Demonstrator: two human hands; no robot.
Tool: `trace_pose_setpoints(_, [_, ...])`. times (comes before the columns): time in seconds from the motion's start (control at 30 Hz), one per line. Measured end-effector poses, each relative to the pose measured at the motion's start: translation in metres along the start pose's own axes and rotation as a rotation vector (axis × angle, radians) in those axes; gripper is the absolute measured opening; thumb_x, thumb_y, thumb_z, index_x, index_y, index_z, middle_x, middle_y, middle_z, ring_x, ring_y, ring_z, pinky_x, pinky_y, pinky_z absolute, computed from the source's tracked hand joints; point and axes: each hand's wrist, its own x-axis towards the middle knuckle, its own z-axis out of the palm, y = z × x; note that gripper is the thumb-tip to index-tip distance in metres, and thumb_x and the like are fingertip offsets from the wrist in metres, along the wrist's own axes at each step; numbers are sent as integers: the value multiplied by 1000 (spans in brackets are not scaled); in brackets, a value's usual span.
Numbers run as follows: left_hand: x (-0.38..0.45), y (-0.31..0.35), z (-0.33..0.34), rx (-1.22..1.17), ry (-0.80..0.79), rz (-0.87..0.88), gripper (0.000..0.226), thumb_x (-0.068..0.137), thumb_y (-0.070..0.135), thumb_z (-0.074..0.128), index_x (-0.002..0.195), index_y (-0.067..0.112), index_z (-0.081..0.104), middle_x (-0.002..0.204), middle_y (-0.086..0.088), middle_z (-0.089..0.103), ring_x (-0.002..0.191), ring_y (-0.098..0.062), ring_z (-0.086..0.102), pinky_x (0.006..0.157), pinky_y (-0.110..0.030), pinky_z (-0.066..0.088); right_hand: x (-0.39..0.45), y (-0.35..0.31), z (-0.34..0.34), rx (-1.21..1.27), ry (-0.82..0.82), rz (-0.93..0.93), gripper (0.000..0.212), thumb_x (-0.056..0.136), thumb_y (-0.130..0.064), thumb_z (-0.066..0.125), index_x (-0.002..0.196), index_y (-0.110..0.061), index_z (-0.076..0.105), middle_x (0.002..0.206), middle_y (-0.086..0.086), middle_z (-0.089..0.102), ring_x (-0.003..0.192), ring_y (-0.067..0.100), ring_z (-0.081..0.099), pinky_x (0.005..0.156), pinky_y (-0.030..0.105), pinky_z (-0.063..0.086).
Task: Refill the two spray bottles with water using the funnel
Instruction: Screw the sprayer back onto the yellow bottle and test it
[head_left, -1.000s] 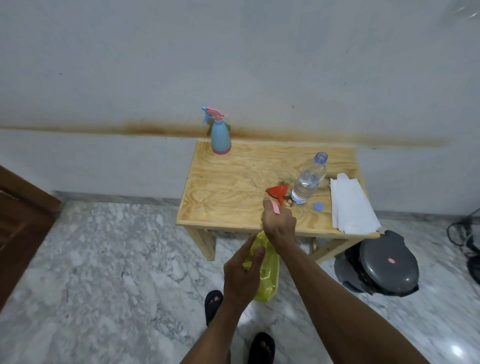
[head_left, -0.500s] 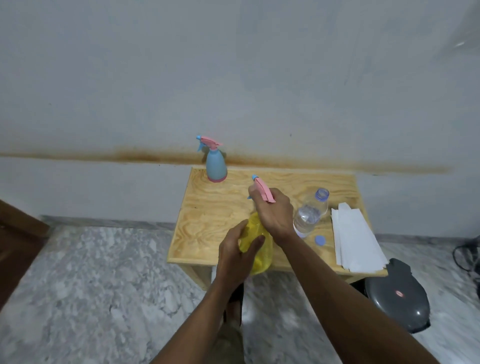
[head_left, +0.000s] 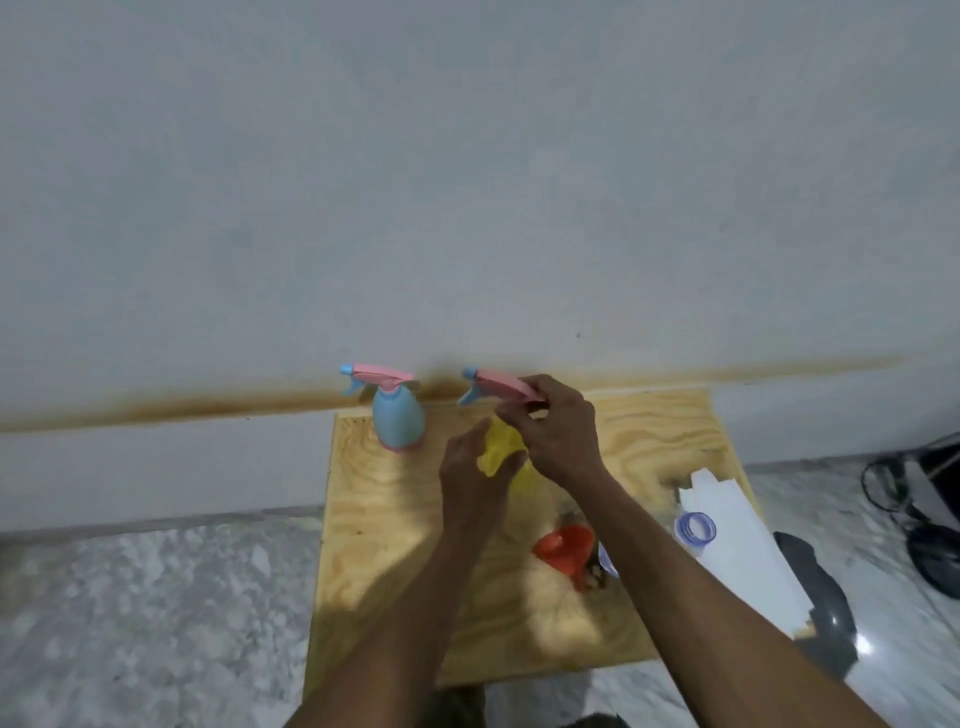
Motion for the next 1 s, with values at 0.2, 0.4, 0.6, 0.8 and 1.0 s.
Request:
trace_pose_setpoints(0.2, [62,-21,17,52,-14,-29,53,73,47,69,114,14,67,106,-6,70,99,-27,65,87,-43,52,43,23,25,7,5,-8,29,78,-11,82,104,-15,71,94,-2,66,83,15,63,74,24,52])
trace_pose_setpoints(0.4, [94,-46,31,126,-31,-64,56,72,52,66,113,14,68,106,-6,71,100,-24,66,89,-42,54,70,39,40,-21,14,2,30,79,-10,80,108,-11,71,101,7,68,87,22,67,80,30,56])
trace_pose_setpoints(0.6, [93,-33,29,154,-27,-41,49,82,36,76,122,9,67,115,-10,70,108,-26,64,89,-26,44,83,39,44,-28,6,25,29,80,-12,77,109,-12,69,101,8,68,86,24,68,82,41,58])
trace_pose_setpoints(0.8, [92,-31,30,156,-20,-73,55,78,27,84,126,9,64,120,-12,68,111,-31,64,95,-39,50,81,39,41,-87,0,7,27,77,-10,76,103,-11,69,96,7,69,84,25,67,78,43,55])
trace_pose_setpoints(1.0, [95,-35,33,177,-21,-97,55,77,30,83,124,9,63,118,-10,68,107,-30,64,91,-43,53,82,40,39,-85,-21,15,29,76,-9,77,103,-11,68,97,6,70,86,24,67,78,42,56])
